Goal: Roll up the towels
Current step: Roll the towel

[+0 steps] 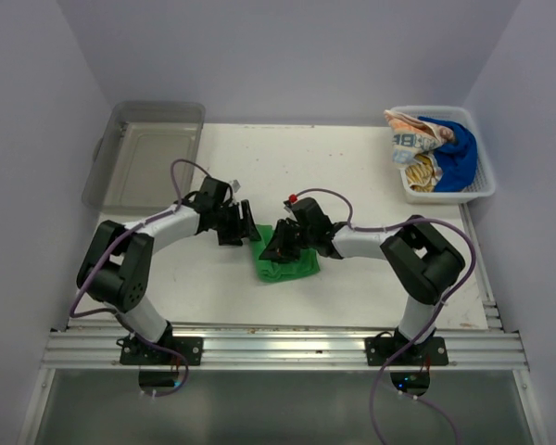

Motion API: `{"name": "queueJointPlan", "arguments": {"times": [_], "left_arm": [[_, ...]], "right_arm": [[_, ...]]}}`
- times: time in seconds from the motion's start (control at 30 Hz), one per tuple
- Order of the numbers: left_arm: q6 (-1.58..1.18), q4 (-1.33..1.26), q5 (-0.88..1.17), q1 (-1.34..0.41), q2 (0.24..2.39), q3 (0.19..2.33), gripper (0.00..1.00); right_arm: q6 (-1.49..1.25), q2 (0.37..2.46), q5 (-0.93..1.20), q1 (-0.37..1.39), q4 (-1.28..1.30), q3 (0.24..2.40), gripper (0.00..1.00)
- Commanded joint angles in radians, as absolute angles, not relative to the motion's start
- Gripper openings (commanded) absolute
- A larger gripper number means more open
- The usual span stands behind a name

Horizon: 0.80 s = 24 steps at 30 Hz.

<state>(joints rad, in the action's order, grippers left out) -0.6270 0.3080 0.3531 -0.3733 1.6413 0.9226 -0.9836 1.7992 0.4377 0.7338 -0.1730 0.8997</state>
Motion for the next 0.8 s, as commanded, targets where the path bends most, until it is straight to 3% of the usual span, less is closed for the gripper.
{"name": "queueJointPlan", "arguments": {"times": [0.0, 0.07, 0.27, 0.33, 0.37, 0.43, 0.47, 0.5, 0.77], "left_arm": [[-0.649, 0.261, 0.356, -0.396, 1.676, 0.971, 0.65], [-0.658, 0.264, 0.357, -0.402, 1.698, 0.979, 0.60], [-0.675, 0.299, 0.325, -0.419, 1.692, 1.000, 0.24], [-0.684, 0.333, 0.293, -0.422, 1.677, 1.006, 0.07], [-0.693, 0.344, 0.282, -0.420, 1.669, 1.008, 0.03], [-0.704, 0.368, 0.256, -0.422, 1.652, 1.006, 0.00], [-0.716, 0.377, 0.250, -0.422, 1.646, 1.003, 0.00], [-0.724, 0.388, 0.238, -0.422, 1.635, 0.996, 0.00], [-0.781, 0.416, 0.202, -0.422, 1.598, 0.969, 0.00]], "right_arm": [[-0.940, 1.778, 0.453, 0.736, -0.134, 0.939, 0.00], [-0.919, 1.779, 0.443, 0.736, -0.107, 0.950, 0.00], [-0.815, 1.749, 0.367, 0.739, 0.047, 1.012, 0.00], [-0.789, 1.720, 0.330, 0.742, 0.112, 1.034, 0.10], [-0.757, 1.709, 0.309, 0.745, 0.135, 1.043, 0.22], [-0.721, 1.678, 0.231, 0.765, 0.225, 1.081, 0.35], [-0.683, 1.671, 0.198, 0.776, 0.259, 1.098, 0.47], [-0.667, 1.666, 0.168, 0.804, 0.291, 1.117, 0.50], [-0.565, 1.698, -0.148, 0.945, 0.482, 1.261, 0.54]]}}
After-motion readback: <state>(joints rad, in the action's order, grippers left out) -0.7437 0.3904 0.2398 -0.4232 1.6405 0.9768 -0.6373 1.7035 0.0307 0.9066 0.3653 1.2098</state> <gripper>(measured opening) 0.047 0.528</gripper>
